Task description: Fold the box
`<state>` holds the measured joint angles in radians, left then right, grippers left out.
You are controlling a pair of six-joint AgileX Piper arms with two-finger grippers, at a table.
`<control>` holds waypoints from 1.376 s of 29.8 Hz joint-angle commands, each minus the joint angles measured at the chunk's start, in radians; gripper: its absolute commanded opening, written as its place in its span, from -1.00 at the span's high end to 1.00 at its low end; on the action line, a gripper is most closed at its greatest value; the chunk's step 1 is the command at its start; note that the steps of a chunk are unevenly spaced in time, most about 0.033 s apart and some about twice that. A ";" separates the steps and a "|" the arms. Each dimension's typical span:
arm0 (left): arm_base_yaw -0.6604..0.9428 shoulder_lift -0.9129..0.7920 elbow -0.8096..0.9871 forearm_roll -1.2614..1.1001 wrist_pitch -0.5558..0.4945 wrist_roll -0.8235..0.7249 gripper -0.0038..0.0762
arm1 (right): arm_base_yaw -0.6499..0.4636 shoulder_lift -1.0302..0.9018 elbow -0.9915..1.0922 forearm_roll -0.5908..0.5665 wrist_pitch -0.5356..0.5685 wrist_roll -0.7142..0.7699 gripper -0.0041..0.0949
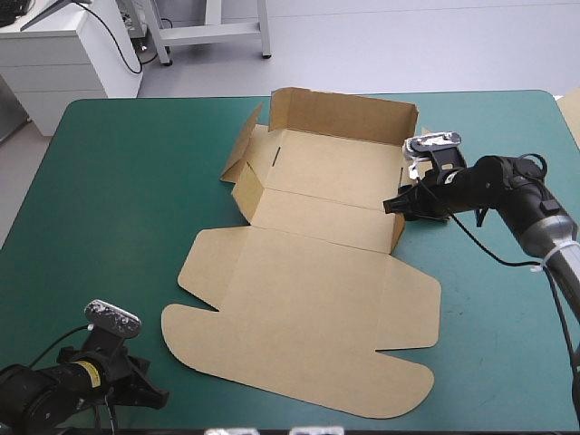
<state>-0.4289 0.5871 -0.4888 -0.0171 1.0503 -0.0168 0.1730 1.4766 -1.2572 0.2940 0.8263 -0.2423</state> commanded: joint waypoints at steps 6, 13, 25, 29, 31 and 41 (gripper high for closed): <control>-0.001 0.002 -0.027 -0.005 -0.039 -0.012 0.92 | -0.001 0.023 -0.119 0.025 0.098 0.139 -0.61; -0.001 0.002 -0.027 -0.005 -0.039 -0.012 0.92 | -0.001 0.096 -0.133 0.025 0.069 0.214 -0.61; -0.001 0.002 -0.027 -0.002 -0.039 -0.019 0.92 | -0.001 0.213 -0.133 0.039 0.028 0.242 -0.42; -0.001 0.002 -0.027 -0.002 -0.039 -0.019 0.92 | -0.001 0.233 -0.133 0.039 0.018 0.242 -0.17; -0.001 0.002 -0.027 -0.002 -0.039 -0.017 0.92 | -0.001 0.240 -0.135 0.039 0.010 0.242 0.03; -0.001 0.002 -0.027 -0.002 -0.039 -0.017 0.92 | -0.001 0.252 -0.169 0.039 0.024 0.145 0.95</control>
<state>-0.4289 0.5871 -0.4888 -0.0171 1.0486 -0.0242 0.1729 1.7748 -1.3821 0.3145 0.8683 -0.0592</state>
